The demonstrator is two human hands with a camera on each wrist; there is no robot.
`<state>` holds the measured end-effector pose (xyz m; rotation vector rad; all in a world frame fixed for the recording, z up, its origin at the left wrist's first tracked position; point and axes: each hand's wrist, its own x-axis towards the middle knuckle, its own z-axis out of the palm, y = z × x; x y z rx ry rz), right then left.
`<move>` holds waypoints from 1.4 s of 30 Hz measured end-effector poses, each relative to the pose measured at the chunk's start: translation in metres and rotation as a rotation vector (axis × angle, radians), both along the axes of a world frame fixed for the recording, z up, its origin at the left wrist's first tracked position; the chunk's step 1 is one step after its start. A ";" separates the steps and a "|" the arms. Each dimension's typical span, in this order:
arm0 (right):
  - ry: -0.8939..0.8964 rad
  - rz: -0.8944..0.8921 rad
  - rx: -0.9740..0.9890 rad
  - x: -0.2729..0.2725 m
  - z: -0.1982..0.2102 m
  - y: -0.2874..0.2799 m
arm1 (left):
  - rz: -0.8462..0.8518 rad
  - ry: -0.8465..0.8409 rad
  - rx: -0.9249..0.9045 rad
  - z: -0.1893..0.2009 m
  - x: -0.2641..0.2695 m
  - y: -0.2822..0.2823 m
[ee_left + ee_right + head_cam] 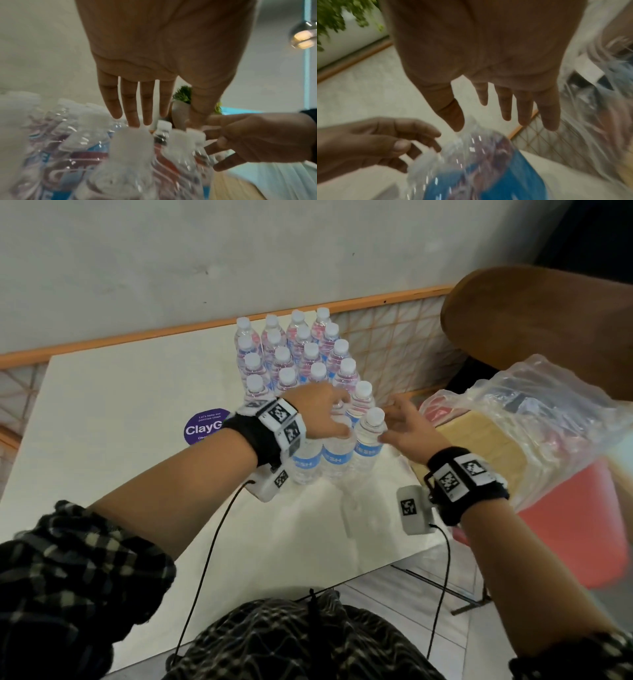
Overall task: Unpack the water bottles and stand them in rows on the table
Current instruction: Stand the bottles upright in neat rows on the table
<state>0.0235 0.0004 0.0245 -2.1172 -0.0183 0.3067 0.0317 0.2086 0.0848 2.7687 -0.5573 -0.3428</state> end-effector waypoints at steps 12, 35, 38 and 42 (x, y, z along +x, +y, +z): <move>-0.237 0.146 -0.458 0.048 0.080 0.027 | 0.355 -0.002 0.175 0.023 0.035 0.085; -0.156 0.457 -0.734 0.050 0.063 0.143 | 0.232 0.148 0.048 0.008 0.013 0.101; -0.144 0.448 -0.765 0.051 0.065 0.144 | 0.223 0.117 0.053 0.004 0.013 0.102; -0.107 0.441 -0.785 0.050 0.068 0.146 | 0.227 0.087 0.042 0.001 0.012 0.104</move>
